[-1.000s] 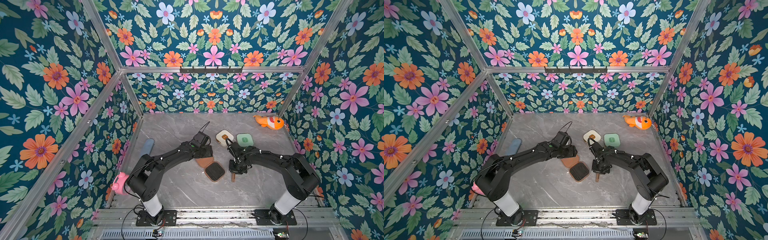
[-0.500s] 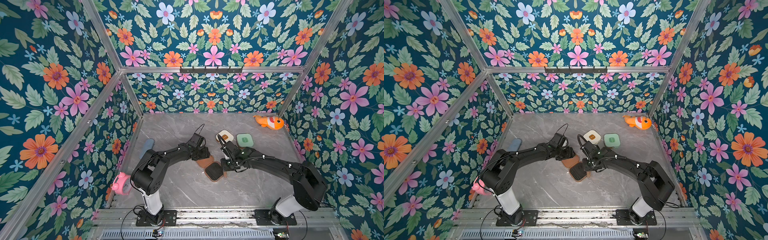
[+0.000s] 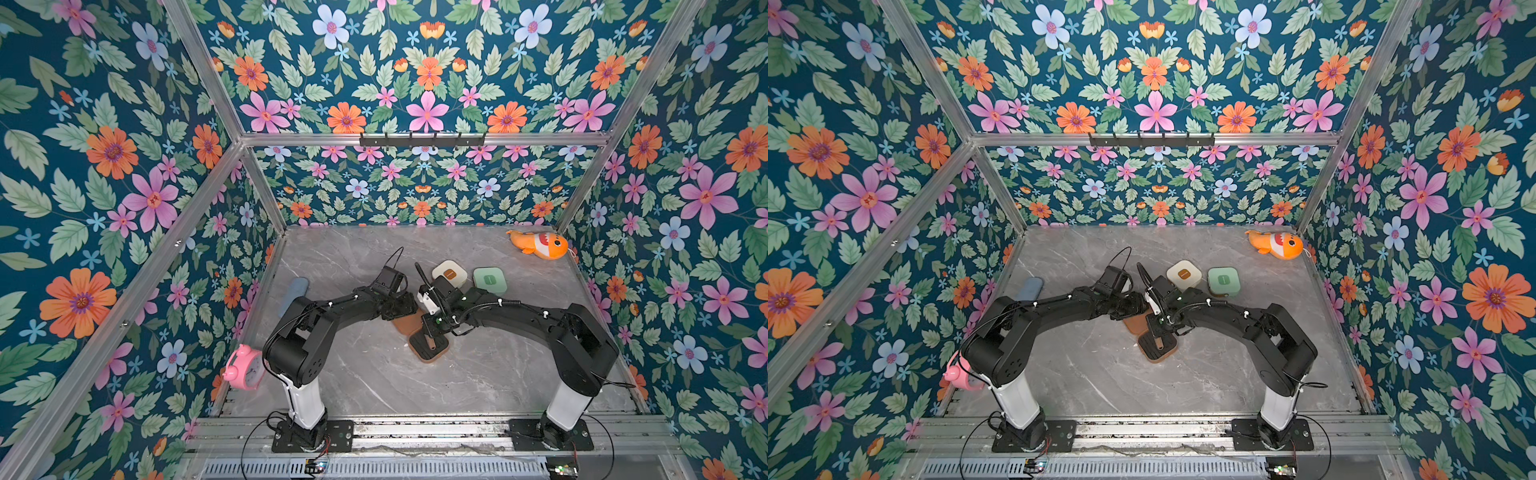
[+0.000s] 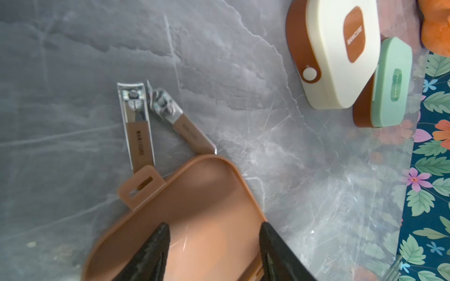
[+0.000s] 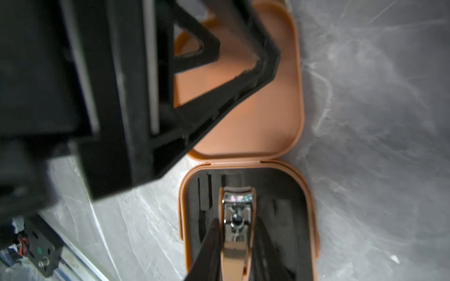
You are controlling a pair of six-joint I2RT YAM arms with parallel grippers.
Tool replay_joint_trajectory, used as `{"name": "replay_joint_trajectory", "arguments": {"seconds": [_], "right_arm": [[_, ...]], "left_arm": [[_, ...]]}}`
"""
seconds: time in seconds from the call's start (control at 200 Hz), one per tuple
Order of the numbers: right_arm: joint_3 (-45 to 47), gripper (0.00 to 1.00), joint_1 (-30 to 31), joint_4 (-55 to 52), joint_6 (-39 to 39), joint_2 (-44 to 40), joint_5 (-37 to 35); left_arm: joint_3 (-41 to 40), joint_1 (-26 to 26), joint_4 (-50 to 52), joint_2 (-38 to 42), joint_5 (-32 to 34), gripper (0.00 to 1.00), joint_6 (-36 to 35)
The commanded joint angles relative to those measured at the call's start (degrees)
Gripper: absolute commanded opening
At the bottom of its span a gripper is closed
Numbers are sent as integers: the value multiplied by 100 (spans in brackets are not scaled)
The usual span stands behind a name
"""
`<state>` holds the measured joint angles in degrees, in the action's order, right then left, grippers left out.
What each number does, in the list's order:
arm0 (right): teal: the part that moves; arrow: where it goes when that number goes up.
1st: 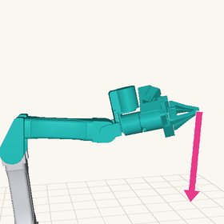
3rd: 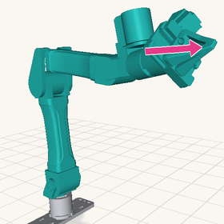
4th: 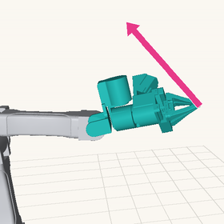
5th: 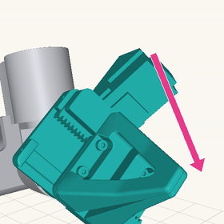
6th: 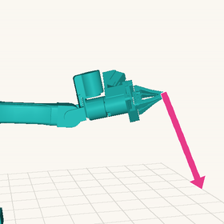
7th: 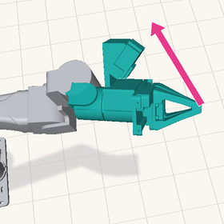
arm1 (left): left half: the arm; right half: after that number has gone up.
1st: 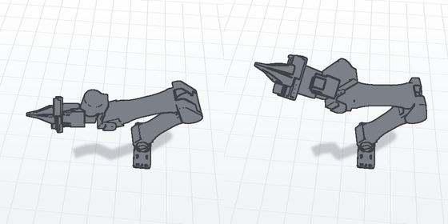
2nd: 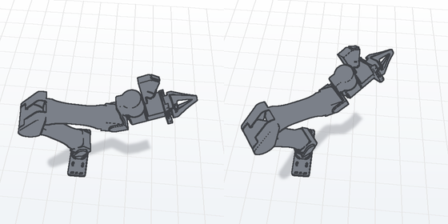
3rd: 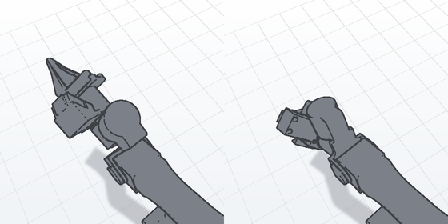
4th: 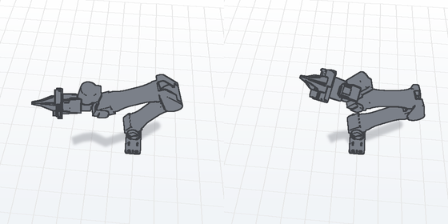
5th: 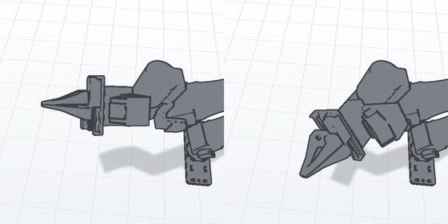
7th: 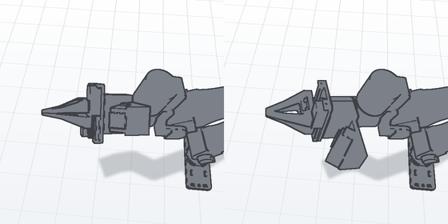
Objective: Organize nail clipper sets
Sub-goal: Place the nail clipper in the storage box.
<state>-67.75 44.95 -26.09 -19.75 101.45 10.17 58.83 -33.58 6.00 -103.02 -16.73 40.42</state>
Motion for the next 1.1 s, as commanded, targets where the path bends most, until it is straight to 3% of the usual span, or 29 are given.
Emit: {"name": "replay_joint_trajectory", "arguments": {"seconds": [0.0,0.665,1.095], "right_arm": [[32,13,62,114,182,45,99],[567,13,276,42,361,19,-58],[374,12,278,314,416,-257,-375]], "left_arm": [[-3,27,-21,-16,-50,62,9],[-114,102,11,-183,-6,60,-1],[-105,109,-46,-258,-64,58,-33]]}}
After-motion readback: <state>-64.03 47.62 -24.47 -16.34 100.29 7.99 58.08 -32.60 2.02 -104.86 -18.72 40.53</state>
